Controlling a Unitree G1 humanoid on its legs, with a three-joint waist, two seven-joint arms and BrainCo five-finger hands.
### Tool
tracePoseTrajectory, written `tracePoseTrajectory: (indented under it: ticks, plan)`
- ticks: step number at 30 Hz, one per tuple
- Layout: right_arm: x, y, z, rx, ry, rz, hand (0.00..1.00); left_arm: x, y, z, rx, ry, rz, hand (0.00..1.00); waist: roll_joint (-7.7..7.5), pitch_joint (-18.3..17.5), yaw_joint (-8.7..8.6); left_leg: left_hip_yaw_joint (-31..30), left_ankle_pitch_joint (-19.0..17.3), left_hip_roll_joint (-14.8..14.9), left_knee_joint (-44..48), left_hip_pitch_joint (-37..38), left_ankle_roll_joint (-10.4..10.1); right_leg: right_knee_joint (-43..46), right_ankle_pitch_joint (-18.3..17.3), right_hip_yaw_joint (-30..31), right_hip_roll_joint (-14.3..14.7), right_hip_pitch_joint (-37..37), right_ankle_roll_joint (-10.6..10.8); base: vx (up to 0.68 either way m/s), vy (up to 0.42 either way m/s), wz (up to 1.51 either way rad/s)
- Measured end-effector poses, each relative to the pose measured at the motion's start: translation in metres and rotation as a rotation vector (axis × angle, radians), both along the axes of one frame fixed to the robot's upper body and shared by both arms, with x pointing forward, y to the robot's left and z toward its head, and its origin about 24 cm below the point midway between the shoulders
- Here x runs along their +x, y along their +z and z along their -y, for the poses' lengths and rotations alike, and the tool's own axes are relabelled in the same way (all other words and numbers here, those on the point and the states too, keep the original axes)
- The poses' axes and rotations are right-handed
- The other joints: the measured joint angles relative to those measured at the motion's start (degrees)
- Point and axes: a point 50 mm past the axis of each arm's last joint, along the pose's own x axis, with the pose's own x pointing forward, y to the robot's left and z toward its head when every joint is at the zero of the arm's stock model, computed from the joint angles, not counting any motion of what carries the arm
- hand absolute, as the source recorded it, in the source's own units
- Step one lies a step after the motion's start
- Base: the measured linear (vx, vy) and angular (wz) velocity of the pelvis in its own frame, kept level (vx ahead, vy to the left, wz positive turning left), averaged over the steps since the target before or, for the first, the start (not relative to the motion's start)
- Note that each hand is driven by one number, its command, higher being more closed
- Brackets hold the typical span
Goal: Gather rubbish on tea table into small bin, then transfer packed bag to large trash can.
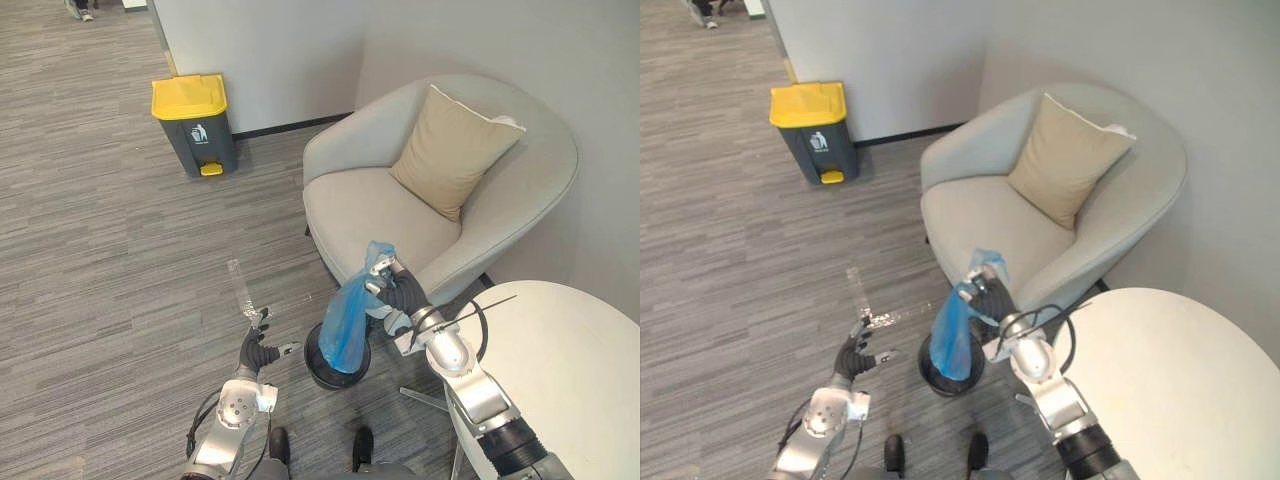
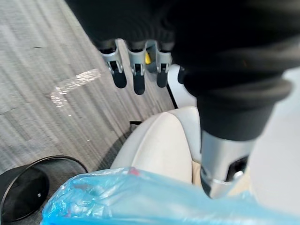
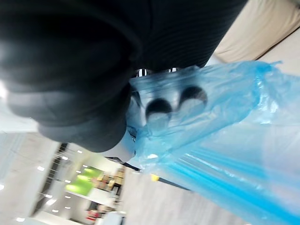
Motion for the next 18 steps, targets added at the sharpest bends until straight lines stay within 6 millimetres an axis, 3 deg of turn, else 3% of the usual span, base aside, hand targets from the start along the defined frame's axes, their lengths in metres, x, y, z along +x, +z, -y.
tracePoseTrajectory:
  ticks: [5, 9, 18]
  plan:
    - [0.002, 0.022, -0.009, 0.09, 0.075, 0.059, 1.0, 0.006, 0.013, 0.013, 0.003, -0.064, 0.072, 0.0, 0.04, -0.2, -0.23, 0.0, 0.0, -0.4, -0.3, 1.4, 0.1, -0.1, -0.1, 0.0, 0.1, 1.3, 0.1, 0.0, 0.0, 0.0]
    - [0.0, 0.039, -0.019, 0.159, 0.161, 0.095, 1.0, 0.023, 0.041, 0.024, 0.077, -0.157, 0.222, 0.0, 0.29, -1.2, -0.35, 0.2, 0.0, -0.8, -0.4, 1.9, 0.2, 0.1, -0.4, 0.2, -0.2, 1.7, 0.5, 0.0, 0.005, -0.01]
    - [-0.003, 0.049, -0.034, 0.231, 0.258, 0.107, 1.0, 0.036, 0.063, 0.036, 0.163, -0.202, 0.349, 0.0, 0.65, -3.2, -0.59, 0.8, 0.0, -0.9, -0.4, 2.4, 0.2, 0.2, -0.4, 0.8, -0.2, 1.7, 0.5, 0.0, 0.008, -0.03]
